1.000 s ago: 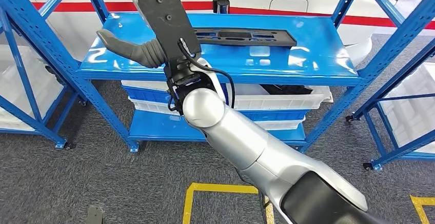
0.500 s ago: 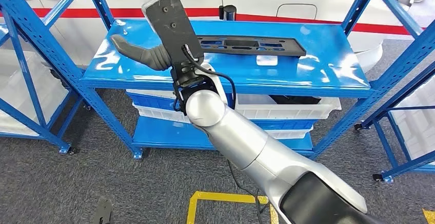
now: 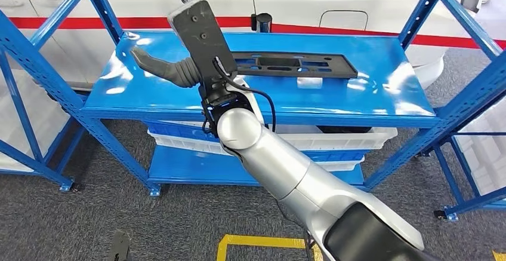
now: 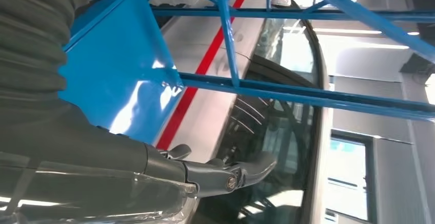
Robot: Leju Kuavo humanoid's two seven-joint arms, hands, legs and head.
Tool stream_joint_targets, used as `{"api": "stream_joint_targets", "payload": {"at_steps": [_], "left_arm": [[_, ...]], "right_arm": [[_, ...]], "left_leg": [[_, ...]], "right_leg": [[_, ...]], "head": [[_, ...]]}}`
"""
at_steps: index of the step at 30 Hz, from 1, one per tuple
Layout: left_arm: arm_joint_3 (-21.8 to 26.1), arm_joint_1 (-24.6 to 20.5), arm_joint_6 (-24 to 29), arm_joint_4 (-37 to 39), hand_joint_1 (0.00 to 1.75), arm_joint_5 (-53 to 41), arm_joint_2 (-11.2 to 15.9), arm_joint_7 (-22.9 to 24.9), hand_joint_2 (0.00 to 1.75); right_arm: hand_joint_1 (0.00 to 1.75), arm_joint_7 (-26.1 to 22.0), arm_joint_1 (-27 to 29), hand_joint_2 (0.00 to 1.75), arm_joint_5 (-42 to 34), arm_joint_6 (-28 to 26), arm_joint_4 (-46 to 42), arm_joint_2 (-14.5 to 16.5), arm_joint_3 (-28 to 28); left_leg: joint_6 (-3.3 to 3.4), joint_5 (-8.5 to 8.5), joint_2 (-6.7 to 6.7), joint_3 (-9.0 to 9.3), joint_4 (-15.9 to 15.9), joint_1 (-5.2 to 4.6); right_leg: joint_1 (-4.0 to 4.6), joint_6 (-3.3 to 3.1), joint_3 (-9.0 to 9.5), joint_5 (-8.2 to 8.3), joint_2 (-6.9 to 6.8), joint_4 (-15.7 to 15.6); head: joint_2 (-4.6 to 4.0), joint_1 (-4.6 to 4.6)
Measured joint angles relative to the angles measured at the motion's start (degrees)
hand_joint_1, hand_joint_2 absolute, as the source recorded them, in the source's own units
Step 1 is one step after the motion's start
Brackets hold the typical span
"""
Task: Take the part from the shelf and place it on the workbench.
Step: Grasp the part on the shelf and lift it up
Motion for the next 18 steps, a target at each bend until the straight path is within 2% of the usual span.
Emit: {"api": "stream_joint_targets", "payload": {"at_steps": [2,3,4,6,7,8,9,11,12,13,15,17,18], "left_arm": [[-0.02,0.03,0.00,0.00,0.00,-0.08,0.02,-0.05,0.00],[-0.02,0.04,0.00,0.00,0.00,-0.14,0.05,-0.07,0.00],[-0.02,0.07,0.00,0.00,0.00,-0.19,0.09,-0.07,0.00],[-0.01,0.20,0.00,0.01,0.00,-0.33,0.20,-0.07,0.00],[-0.01,0.29,0.00,0.02,0.00,-0.40,0.22,-0.07,0.00],[-0.01,0.36,0.00,0.02,0.00,-0.46,0.23,-0.07,0.00],[-0.01,0.40,0.00,0.03,0.00,-0.52,0.23,-0.07,0.00],[-0.02,0.43,0.01,0.05,0.00,-0.63,0.20,-0.08,0.00],[-0.02,0.44,0.01,0.07,0.00,-0.67,0.19,-0.09,0.00],[-0.02,0.44,0.01,0.08,0.00,-0.68,0.18,-0.10,0.00],[-0.02,0.46,0.02,0.10,0.00,-0.74,0.21,-0.12,0.00],[-0.04,0.46,0.03,0.10,0.00,-0.81,0.24,-0.16,0.00],[-0.05,0.42,0.03,0.10,0.00,-0.85,0.23,-0.19,0.00]], "right_arm": [[0.00,-0.04,0.07,1.75,-0.13,0.03,-0.02,-0.01,-0.01],[0.00,-0.07,0.06,1.75,-0.17,0.05,-0.03,-0.02,-0.01],[0.00,-0.10,0.10,1.75,-0.28,0.06,-0.03,-0.04,-0.01],[0.00,-0.18,0.36,1.75,-0.57,0.08,-0.02,-0.07,0.01],[0.00,-0.23,0.58,1.75,-0.73,0.08,-0.01,-0.08,0.03],[0.00,-0.30,0.76,1.75,-0.83,0.08,0.00,-0.08,0.04],[0.00,-0.39,0.86,1.75,-0.86,0.08,0.00,-0.08,0.05],[0.00,-0.59,0.90,1.75,-0.90,0.08,0.01,-0.11,0.07],[0.00,-0.67,0.88,1.75,-0.91,0.08,0.03,-0.14,0.07],[0.00,-0.72,0.85,1.75,-0.93,0.09,0.06,-0.13,0.08],[0.00,-0.76,0.84,1.75,-0.99,0.11,0.10,-0.05,0.08],[0.00,-0.81,0.82,1.75,-0.98,0.11,0.07,0.04,0.07],[0.00,-0.85,0.72,1.75,-0.96,0.13,0.05,0.05,0.07]], "left_leg": [[1.02,-0.37,-0.12,0.57,-0.27,0.08],[1.51,-0.58,-0.19,1.01,-0.38,0.14],[1.87,-0.84,-0.22,1.38,-0.48,0.17],[2.31,-1.50,-0.28,1.98,-0.48,0.06],[2.37,-1.90,-0.35,2.39,-0.47,-0.02],[2.37,-2.34,-0.43,2.91,-0.47,-0.10],[2.32,-2.81,-0.53,3.56,-0.47,-0.17],[2.08,-3.93,-0.74,5.09,-0.48,-0.29],[1.84,-4.49,-0.87,5.71,-0.52,-0.36],[1.52,-5.01,-0.92,6.13,-0.66,-0.39],[0.83,-5.37,-0.94,6.75,-0.58,-0.45],[0.23,-5.55,-0.68,6.90,0.27,-0.34],[-0.10,-5.91,-0.51,6.18,1.91,-0.28]], "right_leg": [[0.03,0.51,-0.45,-0.48,-0.09,1.24],[-0.03,0.66,-1.62,-1.09,-0.13,3.31],[-0.11,0.70,-3.61,-1.93,-0.17,6.53],[-0.14,0.47,-8.72,-3.97,-0.17,14.26],[-0.13,0.46,-10.83,-4.47,-0.17,16.62],[-0.11,0.59,-12.01,-4.11,-0.17,16.99],[-0.06,0.87,-11.96,-2.64,-0.18,14.98],[0.10,1.33,-9.96,2.39,-0.26,7.07],[0.23,1.01,-8.91,4.17,-0.36,3.64],[0.38,0.51,-8.04,5.27,-0.42,1.49],[0.41,-0.78,-7.18,5.36,-0.42,0.33],[0.00,-1.44,-5.96,5.41,-0.29,-0.12],[-0.17,-1.80,-5.26,5.21,-0.27,-0.20]], "head": [[0.00,0.09],[0.00,0.16],[0.00,0.21],[0.00,0.27],[0.00,0.28],[0.00,0.30],[0.00,0.32],[0.00,0.40],[0.00,0.43],[0.00,0.45],[0.00,0.43],[0.00,0.38],[0.00,0.32]]}}
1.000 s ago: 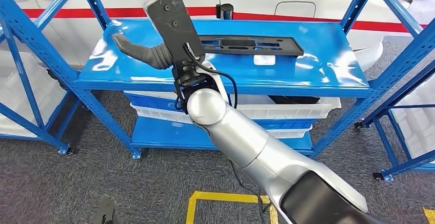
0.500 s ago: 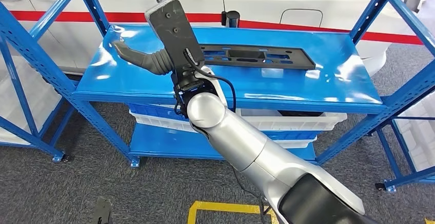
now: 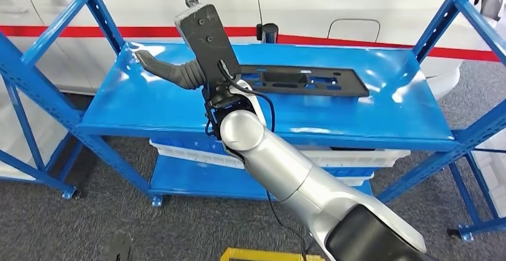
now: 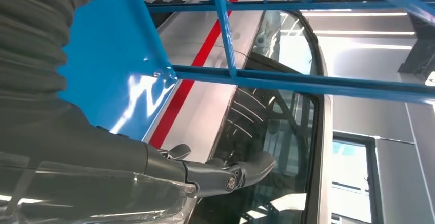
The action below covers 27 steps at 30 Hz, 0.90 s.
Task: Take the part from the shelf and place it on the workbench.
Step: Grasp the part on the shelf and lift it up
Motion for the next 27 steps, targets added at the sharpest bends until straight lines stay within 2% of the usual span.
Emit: {"api": "stream_joint_targets", "payload": {"at_steps": [1,3,4,5,6,8,9,10,11,12,14,15,16,19,20,21,22,24,25,27], "left_arm": [[-0.01,-0.03,-0.01,0.00,0.00,-0.03,0.01,-0.02,0.00],[-0.01,0.00,-0.01,0.01,0.00,-0.04,0.08,-0.04,0.00],[0.00,0.06,-0.01,0.01,0.00,-0.04,0.14,-0.04,0.00],[0.01,0.11,-0.01,0.01,0.00,-0.03,0.19,-0.03,0.00],[0.01,0.13,-0.01,0.01,0.00,-0.03,0.24,-0.03,0.00],[0.02,0.15,-0.01,0.01,0.00,-0.03,0.33,-0.03,0.00],[0.02,0.14,-0.01,0.01,0.00,-0.03,0.37,-0.03,0.00],[0.02,0.13,-0.01,0.01,0.00,-0.03,0.40,-0.03,0.00],[0.02,0.13,-0.01,0.01,0.00,-0.03,0.43,-0.03,0.00],[0.02,0.13,0.00,0.02,0.00,-0.02,0.45,-0.03,0.00],[0.01,0.16,0.00,0.02,0.00,-0.06,0.42,-0.04,0.00],[-0.01,0.14,0.01,0.03,0.00,-0.13,0.41,-0.04,0.00],[-0.03,0.09,0.01,0.03,0.00,-0.26,0.40,-0.05,0.00],[-0.12,0.06,0.07,0.03,0.00,-0.84,0.39,-0.05,0.00],[-0.16,0.08,0.10,0.03,0.00,-1.08,0.37,-0.05,0.00],[-0.21,0.09,0.16,0.03,0.00,-1.28,0.33,-0.05,0.00],[-0.26,0.09,0.22,0.03,0.00,-1.53,0.28,-0.03,0.00],[-0.40,0.09,0.34,0.03,0.00,-1.99,0.14,0.07,0.00],[-0.47,0.08,0.42,0.03,0.00,-2.21,0.06,0.17,0.00],[-0.55,0.04,0.72,0.05,0.00,-2.50,-0.04,0.59,0.00]], "right_arm": [[0.00,-0.03,-0.09,1.75,0.02,0.01,-0.02,0.01,0.00],[0.00,-0.06,-0.06,1.75,0.01,0.02,-0.03,-0.01,0.02],[0.00,-0.05,0.11,1.75,0.00,0.02,-0.03,-0.02,0.03],[0.00,-0.05,0.28,1.75,-0.01,0.02,-0.03,-0.03,0.03],[0.00,-0.04,0.38,1.75,-0.01,0.02,-0.03,-0.04,0.03],[0.00,-0.04,0.40,1.75,-0.01,0.03,-0.03,-0.04,0.03],[0.00,-0.04,0.37,1.75,-0.01,0.04,-0.02,-0.04,0.05],[0.00,-0.03,0.33,1.75,-0.02,0.05,-0.02,-0.03,0.08],[0.00,-0.02,0.31,1.75,-0.02,0.06,-0.01,-0.03,0.09],[0.00,-0.02,0.28,1.75,-0.02,0.07,-0.01,-0.03,0.11],[0.00,-0.02,0.25,1.75,-0.02,0.08,-0.01,-0.03,0.10],[0.00,-0.02,0.13,1.75,-0.03,0.11,-0.01,-0.04,0.11],[0.00,-0.03,0.00,1.75,-0.07,0.14,-0.01,-0.05,0.12],[0.00,-0.06,-0.04,1.75,-0.40,0.34,0.15,-0.11,0.15],[0.00,-0.09,0.09,1.75,-0.57,0.42,0.28,-0.13,0.18],[0.00,-0.13,0.20,1.75,-0.73,0.46,0.43,-0.13,0.20],[0.00,-0.17,0.25,1.75,-0.89,0.49,0.57,-0.13,0.24],[0.00,-0.26,0.18,1.75,-1.28,0.50,0.85,-0.14,0.32],[0.00,-0.34,0.09,1.75,-1.50,0.50,1.02,-0.18,0.39],[0.00,-0.50,-0.13,1.75,-2.07,0.60,1.46,-0.18,0.57]], "left_leg": [[-0.31,-0.81,0.15,-1.50,2.74,0.07],[-0.80,-3.51,0.29,-6.27,10.15,0.15],[-0.92,-4.59,0.30,-8.49,12.66,0.19],[-0.96,-4.63,0.31,-9.90,13.38,0.23],[-0.93,-3.18,0.32,-10.22,11.91,0.27],[-0.61,2.71,0.38,-8.26,4.20,0.31],[-0.38,4.50,0.43,-7.16,0.71,0.20],[-0.05,5.33,0.47,-6.38,-1.56,0.02],[0.38,5.26,0.46,-6.00,-2.51,-0.17],[0.89,4.71,0.45,-5.76,-2.62,-0.38],[1.96,5.20,0.34,-4.65,-3.09,-0.30],[2.35,5.26,0.32,-4.11,-3.21,-0.22],[2.62,5.16,0.30,-3.62,-3.30,-0.11],[2.89,4.30,0.25,-2.94,-3.29,-0.13],[2.85,3.95,0.20,-2.64,-3.28,-0.14],[2.78,3.60,0.12,-2.24,-3.28,-0.14],[2.68,3.19,0.04,-1.71,-3.28,-0.14],[2.41,2.25,-0.09,-0.46,-3.31,-0.14],[2.20,1.78,-0.12,0.21,-3.31,-0.16],[1.53,1.03,-0.15,0.84,-3.57,-0.16]], "right_leg": [[-0.11,-0.30,0.55,-0.29,0.02,-0.07],[-0.08,-0.76,1.33,-1.10,0.09,-0.07],[-0.05,-0.78,1.73,-1.52,0.17,-0.07],[-0.04,-0.73,2.25,-1.98,0.27,-0.07],[-0.04,-0.63,2.90,-2.47,0.35,-0.07],[-0.03,-0.32,4.28,-3.57,0.41,-0.11],[0.04,-0.07,4.85,-4.07,0.43,-0.15],[0.10,0.22,5.19,-4.48,0.46,-0.24],[0.19,0.59,5.39,-4.66,0.50,-0.19],[0.36,1.03,5.70,-4.71,0.54,-0.10],[0.47,1.75,5.83,-5.13,0.49,0.67],[0.46,1.98,5.30,-5.68,0.43,1.93],[0.33,2.13,4.00,-6.51,0.37,4.24],[0.09,2.23,-2.98,-9.78,0.31,14.77],[0.08,2.34,-4.81,-10.20,0.30,16.70],[0.09,2.67,-5.55,-9.65,0.30,16.57],[0.08,3.14,-5.53,-8.31,0.29,14.89],[0.08,4.07,-3.48,-3.79,0.14,7.65],[0.14,3.92,-2.48,-1.85,-0.04,4.18],[0.50,2.53,-1.24,-0.23,-0.35,0.38]], "head": [[0.00,-0.04],[0.00,-0.13],[0.00,-0.11],[0.00,-0.13],[0.00,-0.12],[0.00,-0.10],[0.00,-0.07],[0.00,-0.08],[0.00,-0.09],[0.00,-0.09],[0.00,-0.12],[0.00,-0.05],[0.00,0.01],[0.00,0.15],[0.00,0.15],[0.00,0.16],[0.00,0.16],[0.00,0.21],[0.00,0.20],[0.00,0.25]]}}
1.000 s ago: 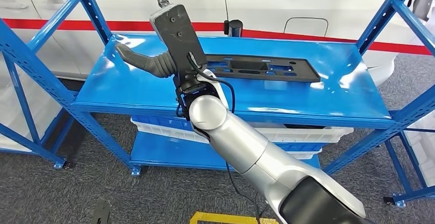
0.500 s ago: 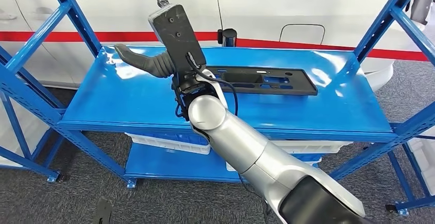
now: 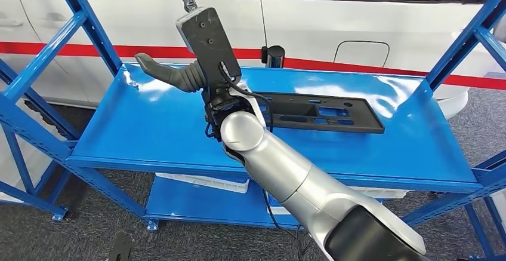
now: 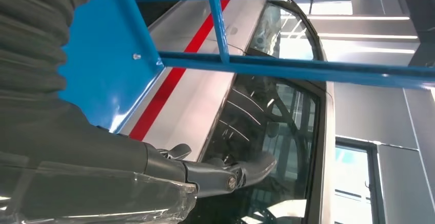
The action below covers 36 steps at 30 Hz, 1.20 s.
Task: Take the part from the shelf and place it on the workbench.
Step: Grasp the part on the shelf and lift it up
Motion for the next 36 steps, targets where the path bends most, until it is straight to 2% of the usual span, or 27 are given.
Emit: {"api": "stream_joint_targets", "payload": {"at_steps": [1,2,4,6,8,9,10,11,13,15,17,19,21,22,25,28,30,33,36], "left_arm": [[0.00,0.01,0.15,0.02,0.00,-0.06,-0.02,0.22,0.00],[0.01,0.00,0.26,0.03,0.00,-0.04,-0.03,0.39,0.00],[0.00,0.02,0.24,0.04,0.00,0.14,-0.06,0.29,0.00],[0.04,0.02,-0.06,0.04,0.00,0.61,0.00,-0.37,0.00],[0.25,0.25,-0.51,0.05,0.00,1.08,0.13,-1.22,0.00],[0.39,0.46,-0.69,0.06,0.00,1.21,0.18,-1.56,0.00],[0.51,0.67,-0.81,0.07,0.00,1.25,0.21,-1.80,0.00],[0.60,0.85,-0.88,0.07,0.00,1.28,0.25,-1.93,0.00],[0.67,1.11,-0.92,0.07,0.00,1.31,0.38,-2.09,0.00],[0.84,1.19,-1.09,0.08,0.00,1.22,0.47,-2.17,0.00],[1.13,1.31,-1.47,0.09,0.00,0.82,0.48,-2.17,0.00],[1.43,1.58,-1.92,0.12,0.00,0.03,0.45,-2.11,0.00],[1.61,1.70,-2.24,0.15,0.00,-0.99,0.39,-1.96,0.00],[1.65,1.72,-2.41,0.15,0.00,-1.56,0.37,-1.78,0.00],[1.82,1.82,-3.03,0.16,0.00,-3.47,0.30,-0.26,0.00],[1.89,1.90,-3.33,0.24,0.00,-5.30,0.10,3.24,0.00],[1.95,2.07,-3.35,0.36,0.00,-5.79,-0.01,6.01,0.00],[2.66,2.73,-3.32,0.57,0.00,-5.15,-0.14,10.49,0.00],[3.41,3.44,-2.57,0.80,0.00,-5.19,-0.18,15.38,0.00]], "right_arm": [[0.00,-0.09,-0.08,1.75,-0.27,0.12,0.25,0.02,0.08],[0.00,-0.18,-0.16,1.75,-0.50,0.27,0.50,0.08,0.16],[0.00,-0.37,-0.39,1.75,-0.37,0.22,1.18,0.13,0.40],[0.00,-0.37,-0.94,1.75,1.08,-1.02,2.47,0.13,1.10],[0.00,-0.05,-1.30,1.75,4.45,-3.88,5.27,0.09,2.35],[0.00,0.19,-1.26,1.75,6.61,-5.58,7.21,0.07,3.09],[0.00,0.43,-1.14,1.75,8.64,-7.10,9.17,0.06,3.79],[0.00,0.63,-1.00,1.75,10.29,-8.26,10.83,0.06,4.37],[0.00,0.76,-0.68,1.75,12.88,-9.43,13.53,0.08,5.19],[0.00,0.74,-0.35,1.75,16.16,-9.85,16.19,0.06,5.57],[0.00,0.73,0.62,1.75,20.65,-9.96,18.91,0.00,5.26],[0.00,0.66,2.82,1.75,26.87,-10.08,21.52,-0.14,3.67],[0.00,1.18,6.04,1.75,35.16,-10.14,23.07,-0.48,0.63],[0.00,1.85,8.06,1.75,40.17,-10.06,23.19,-0.73,-1.33],[0.00,4.39,15.98,1.75,56.25,-8.04,20.47,-1.84,-8.28],[0.00,5.09,23.29,1.75,67.27,-4.47,14.69,-3.20,-14.92],[0.00,4.99,27.44,1.75,71.21,-2.79,10.73,-4.12,-18.87],[0.00,4.48,33.39,1.75,74.92,-0.56,4.20,-5.65,-23.78],[0.00,4.34,38.42,1.75,78.44,1.61,-2.63,-7.14,-26.57]], "left_leg": [[-0.37,-0.10,0.03,0.25,0.02,-0.03],[-0.69,-0.10,0.10,0.30,0.08,-0.02],[-1.16,0.01,0.30,-0.51,2.26,0.06],[-1.67,-1.01,0.43,-3.97,7.84,0.22],[-2.24,-3.67,0.46,-8.77,14.17,0.28],[-2.43,-4.36,0.46,-10.55,15.62,0.33],[-2.53,-4.07,0.47,-11.50,15.57,0.40],[-2.55,-2.80,0.49,-11.64,14.23,0.48],[-2.46,2.24,0.54,-9.42,7.16,0.69],[-2.07,4.88,0.63,-7.32,1.26,0.59],[-1.47,4.92,0.62,-6.69,0.34,0.38],[-1.33,5.61,0.48,-6.22,0.29,0.38],[-1.43,5.59,0.29,-6.12,0.30,0.24],[-1.33,5.52,0.20,-6.11,0.30,0.12],[-0.99,5.30,0.14,-6.12,0.31,-0.04],[-0.72,5.11,0.14,-6.12,0.31,-0.09],[-0.58,5.00,0.15,-6.12,0.31,-0.13],[-0.45,4.85,0.19,-6.08,0.32,-0.18],[-0.37,4.74,0.21,-5.96,0.33,-0.19]], "right_leg": [[0.11,-0.89,0.12,-0.05,-0.06,-0.21],[0.01,-1.43,0.56,0.00,0.00,-0.39],[-0.49,-1.91,1.52,0.39,0.10,-0.83],[-0.71,-2.39,2.40,0.08,0.12,-1.03],[-0.66,-2.91,2.94,-0.53,0.19,-1.04],[-0.64,-3.01,3.26,-0.85,0.27,-1.04],[-0.63,-2.99,3.59,-1.16,0.34,-1.04],[-0.64,-2.92,3.91,-1.41,0.41,-1.04],[-0.64,-2.61,4.64,-1.99,0.51,-1.04],[-0.47,-2.15,5.09,-2.49,0.57,-1.05],[-0.20,-1.78,4.94,-2.95,0.54,-0.99],[0.04,-2.09,4.94,-3.48,0.39,-0.92],[0.22,-2.49,5.24,-3.68,0.17,-1.08],[0.23,-2.44,5.43,-3.68,0.09,-1.24],[0.24,-2.36,5.96,-3.65,0.04,-1.64],[0.24,-2.30,6.11,-3.66,0.04,-1.85],[0.22,-2.10,6.14,-3.73,0.04,-1.94],[0.01,-1.41,6.15,-3.83,0.05,-2.05],[-0.25,-1.18,5.96,-3.91,0.05,-2.08]], "head": [[0.00,-0.03],[0.00,-0.06],[0.00,-0.12],[0.00,-0.17],[0.00,-0.26],[0.00,-0.27],[0.00,-0.27],[0.00,-0.26],[0.00,-0.25],[0.00,-0.24],[0.00,-0.21],[0.00,-0.15],[0.00,-0.11],[0.00,-0.14],[0.00,-0.15],[0.00,-0.15],[0.00,-0.15],[0.00,-0.15],[0.00,-0.18]]}}
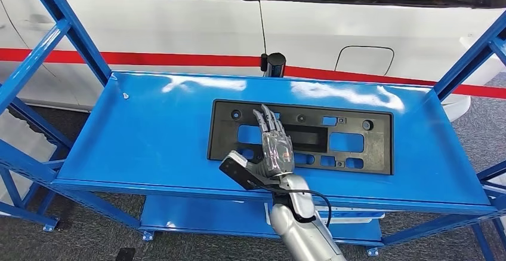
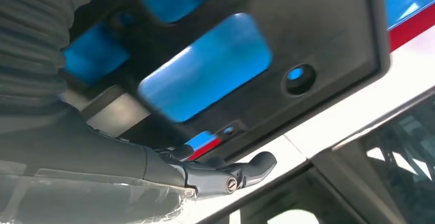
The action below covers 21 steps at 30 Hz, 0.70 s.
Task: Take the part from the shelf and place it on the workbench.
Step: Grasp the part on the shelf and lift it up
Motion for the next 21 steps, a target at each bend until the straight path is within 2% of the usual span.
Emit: {"api": "stream_joint_targets", "payload": {"at_steps": [5,8,12,17,21], "left_arm": [[1.27,0.63,2.85,0.39,0.00,-0.37,-0.16,10.25,0.00],[1.76,0.80,3.99,0.63,0.00,-0.73,-0.51,13.62,0.00],[2.25,0.82,4.48,0.72,0.00,-1.76,-1.13,14.87,0.00],[2.31,0.82,5.02,0.75,0.00,-2.78,-1.59,14.92,0.00],[2.35,0.81,5.11,0.75,0.00,-2.80,-1.81,14.60,0.00]], "right_arm": [[0.00,-0.58,6.54,1.75,1.79,1.80,-10.12,-2.76,-1.62],[0.00,-0.87,8.72,1.75,2.39,2.40,-14.56,-4.23,-1.82],[0.00,-0.97,9.46,1.75,3.14,2.05,-17.52,-5.28,-2.17],[0.00,-2.22,9.34,1.75,3.09,-2.00,-20.59,-5.65,-3.02],[0.00,-2.85,8.83,1.75,2.59,-2.94,-22.95,-5.83,-3.24]], "left_leg": [[0.06,-0.17,0.01,0.23,-0.01,0.03],[0.05,-0.16,0.05,0.30,-0.03,0.07],[0.05,-0.16,0.05,0.34,-0.03,0.17],[0.05,-0.16,0.05,0.35,-0.05,0.21],[0.05,-0.16,0.06,0.38,-0.05,0.21]], "right_leg": [[0.03,0.33,0.16,-0.21,0.01,0.02],[0.08,0.35,0.41,-0.19,0.04,0.05],[0.18,0.34,0.45,-0.19,0.05,0.05],[0.26,0.33,0.46,-0.21,0.04,0.06],[0.27,0.33,0.46,-0.21,0.04,0.06]], "head": [[0.00,0.00],[0.00,-0.01],[0.00,-0.01],[0.00,-0.01],[0.00,-0.01]]}}
